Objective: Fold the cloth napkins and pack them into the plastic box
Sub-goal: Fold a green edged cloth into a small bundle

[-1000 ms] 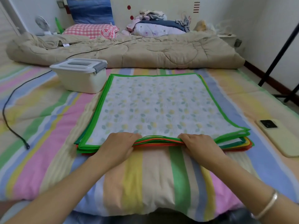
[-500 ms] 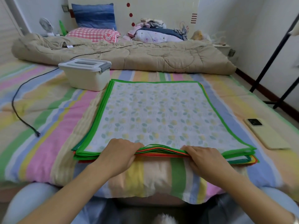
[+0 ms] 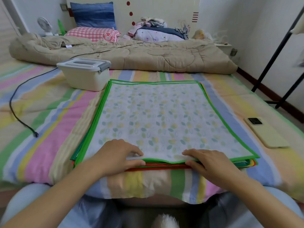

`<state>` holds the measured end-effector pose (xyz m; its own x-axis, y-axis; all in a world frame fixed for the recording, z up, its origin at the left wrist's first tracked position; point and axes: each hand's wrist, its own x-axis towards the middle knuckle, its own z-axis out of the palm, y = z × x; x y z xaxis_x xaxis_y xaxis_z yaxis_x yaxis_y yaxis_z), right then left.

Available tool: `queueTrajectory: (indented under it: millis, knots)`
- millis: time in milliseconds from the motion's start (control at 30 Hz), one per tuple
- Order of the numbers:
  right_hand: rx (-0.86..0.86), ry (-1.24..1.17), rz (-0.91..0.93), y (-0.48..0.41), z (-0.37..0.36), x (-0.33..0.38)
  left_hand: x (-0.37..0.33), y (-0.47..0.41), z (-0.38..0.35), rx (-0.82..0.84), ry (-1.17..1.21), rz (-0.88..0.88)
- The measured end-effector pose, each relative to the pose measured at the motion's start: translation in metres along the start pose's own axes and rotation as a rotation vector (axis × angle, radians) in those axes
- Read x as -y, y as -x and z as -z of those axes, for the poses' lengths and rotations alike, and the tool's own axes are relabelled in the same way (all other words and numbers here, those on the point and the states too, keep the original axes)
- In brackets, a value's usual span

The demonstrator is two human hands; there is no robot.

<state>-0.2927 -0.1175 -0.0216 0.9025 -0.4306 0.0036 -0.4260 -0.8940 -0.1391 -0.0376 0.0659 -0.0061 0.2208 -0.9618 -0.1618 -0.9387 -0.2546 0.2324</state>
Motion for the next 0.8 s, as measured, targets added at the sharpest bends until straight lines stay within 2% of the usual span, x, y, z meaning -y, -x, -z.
queueTrajectory:
  millis: [100, 167, 300, 433, 567, 800]
  knots:
    - [-0.03, 0.003, 0.023, -0.001, 0.006, -0.003, 0.002, -0.001, 0.013, 0.043, 0.169, -0.004]
    - [-0.082, 0.025, 0.036, -0.01, 0.017, -0.002, 0.005, -0.007, 0.024, 0.035, 0.193, -0.047]
    - [-0.128, 0.048, 0.032, -0.04, 0.054, -0.003, 0.008, -0.027, 0.06, -0.055, -0.007, -0.063]
    - [-0.161, 0.24, 0.073, -0.087, 0.081, -0.016, 0.008, -0.059, 0.091, -0.118, -0.193, 0.0]
    - [-0.24, 0.253, 0.087, -0.141, 0.068, -0.033, 0.027, -0.103, 0.091, -0.041, -0.155, 0.055]
    - [-0.186, 0.087, -0.112, -0.201, 0.017, -0.056, 0.059, -0.158, 0.058, -0.054, -0.125, 0.116]
